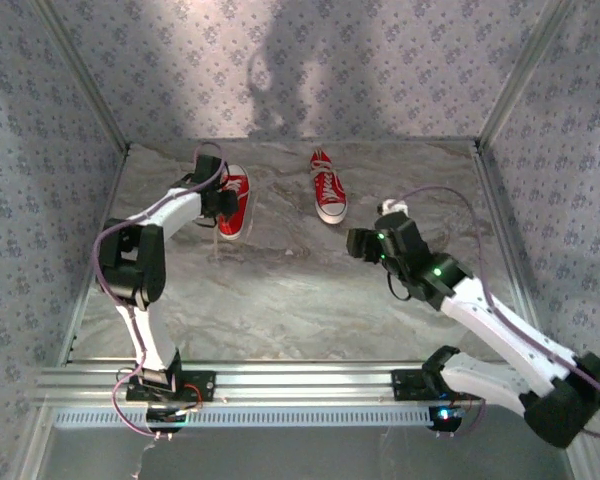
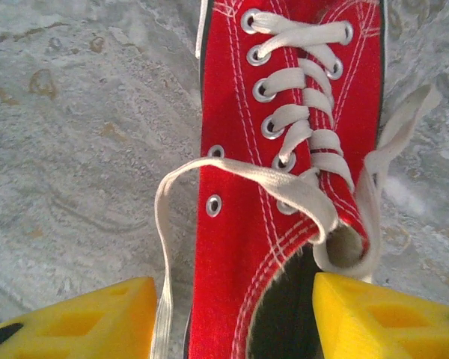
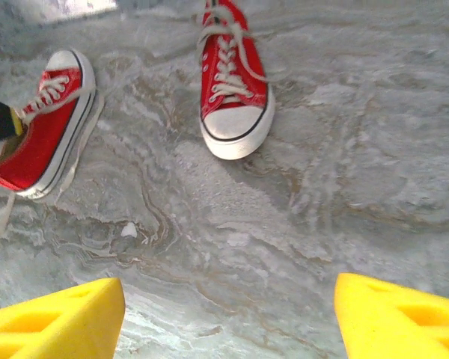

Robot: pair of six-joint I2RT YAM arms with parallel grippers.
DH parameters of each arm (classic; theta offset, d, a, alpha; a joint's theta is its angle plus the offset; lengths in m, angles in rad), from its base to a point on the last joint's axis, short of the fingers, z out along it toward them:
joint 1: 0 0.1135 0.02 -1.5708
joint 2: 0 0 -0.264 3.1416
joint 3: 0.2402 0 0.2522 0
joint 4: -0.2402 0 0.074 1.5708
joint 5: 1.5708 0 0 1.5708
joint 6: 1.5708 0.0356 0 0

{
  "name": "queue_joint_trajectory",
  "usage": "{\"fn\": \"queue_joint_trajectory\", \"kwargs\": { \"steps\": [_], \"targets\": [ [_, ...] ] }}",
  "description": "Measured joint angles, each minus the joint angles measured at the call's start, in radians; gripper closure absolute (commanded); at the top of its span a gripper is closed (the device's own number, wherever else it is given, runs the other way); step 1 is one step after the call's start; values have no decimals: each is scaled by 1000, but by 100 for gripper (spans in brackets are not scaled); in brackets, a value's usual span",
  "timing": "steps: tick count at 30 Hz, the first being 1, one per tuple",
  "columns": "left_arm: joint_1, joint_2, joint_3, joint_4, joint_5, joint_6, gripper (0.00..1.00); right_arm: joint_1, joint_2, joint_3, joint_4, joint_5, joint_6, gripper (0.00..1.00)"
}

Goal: Tie the shoes

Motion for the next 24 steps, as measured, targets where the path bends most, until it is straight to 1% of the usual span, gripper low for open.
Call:
{"fn": "queue_joint_trajectory", "kwargs": {
  "steps": [2,5,7,9,13,16,19,22,23,24],
  "targets": [
    [0,21,4,-6,-4,0,47,0,-81,-24,-24,25,14,25],
    [1,47,8,-10,-16,7,48,0,-160,-56,-62,48,32,25],
    [8,60,12,-11,-19,11,49,0,-181,-64,-89,56,43,25],
    [14,68,13,-12,-19,19,54,0,-189,-68,-106,60,47,25],
    [27,83,18,-12,-8,50,78,0,-202,-74,-135,64,54,25],
    [26,84,18,-8,0,82,100,0,-225,-77,-147,70,53,25],
    [26,68,6,-4,8,116,100,0,-262,-87,-150,89,53,24],
    [18,10,-58,1,15,155,100,0,-309,-112,-152,117,54,24],
    [8,-20,-84,-2,15,170,100,0,-325,-123,-152,129,55,23],
    [-5,-49,-105,-9,17,184,100,0,-338,-134,-152,139,56,19]
  ]
}}
